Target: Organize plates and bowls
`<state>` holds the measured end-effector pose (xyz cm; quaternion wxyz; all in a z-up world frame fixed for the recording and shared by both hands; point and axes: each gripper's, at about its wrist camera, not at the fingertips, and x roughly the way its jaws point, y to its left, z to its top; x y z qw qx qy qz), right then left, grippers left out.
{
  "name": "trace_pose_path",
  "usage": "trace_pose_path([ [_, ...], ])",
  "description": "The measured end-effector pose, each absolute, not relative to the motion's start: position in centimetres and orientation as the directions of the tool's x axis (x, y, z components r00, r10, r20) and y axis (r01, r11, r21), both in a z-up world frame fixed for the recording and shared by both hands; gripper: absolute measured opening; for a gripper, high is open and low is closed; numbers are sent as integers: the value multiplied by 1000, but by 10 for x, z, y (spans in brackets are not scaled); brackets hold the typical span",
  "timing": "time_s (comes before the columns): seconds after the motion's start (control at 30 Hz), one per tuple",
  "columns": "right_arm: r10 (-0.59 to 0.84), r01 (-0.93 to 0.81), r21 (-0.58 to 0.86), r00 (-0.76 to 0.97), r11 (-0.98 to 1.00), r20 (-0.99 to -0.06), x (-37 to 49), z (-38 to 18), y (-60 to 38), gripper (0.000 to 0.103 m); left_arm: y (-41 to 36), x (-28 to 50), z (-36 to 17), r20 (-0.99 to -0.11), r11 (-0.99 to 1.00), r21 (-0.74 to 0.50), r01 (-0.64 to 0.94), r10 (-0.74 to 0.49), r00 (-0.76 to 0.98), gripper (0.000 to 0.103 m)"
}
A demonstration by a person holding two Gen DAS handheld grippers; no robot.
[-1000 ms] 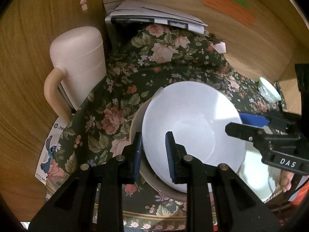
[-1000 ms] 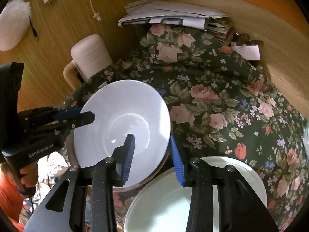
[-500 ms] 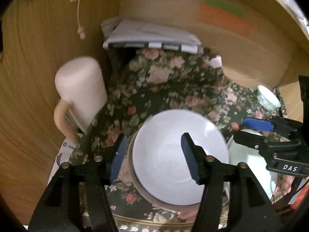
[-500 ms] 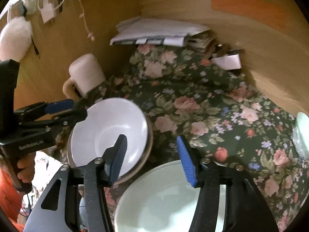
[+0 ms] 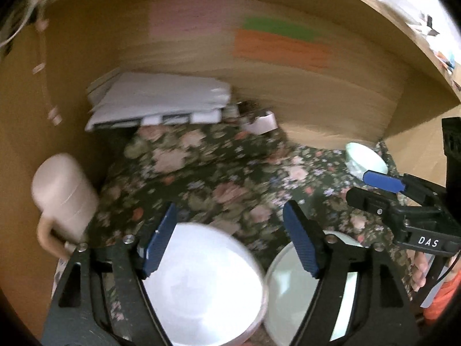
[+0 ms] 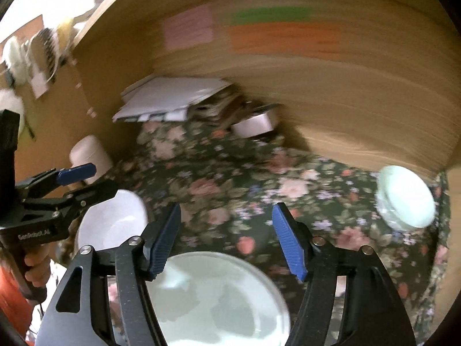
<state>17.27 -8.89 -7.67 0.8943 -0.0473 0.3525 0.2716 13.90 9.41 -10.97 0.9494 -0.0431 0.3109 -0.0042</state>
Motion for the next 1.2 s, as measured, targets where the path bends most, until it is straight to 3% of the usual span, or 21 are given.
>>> trace_pose_path([
  [0.2, 392, -432, 102, 662, 896, -638, 186, -70, -129, 71, 58, 171, -104, -591, 996, -72, 50, -83, 803, 77],
  [0.53, 250, -254, 86, 733, 963, -632, 213, -67, -201, 72, -5, 230, -105, -623, 983, -65, 171, -174, 762, 78],
  [0.83, 124, -79, 97, 722, 992, -681, 252, -91, -257, 72, -47, 283, -119, -659, 975, -41, 219, -191, 728, 78],
  [1.2, 105, 64, 188, 637, 980, -764, 291, -139, -304, 71, -89, 334, -151, -715, 966, -9, 259, -188, 674, 78],
])
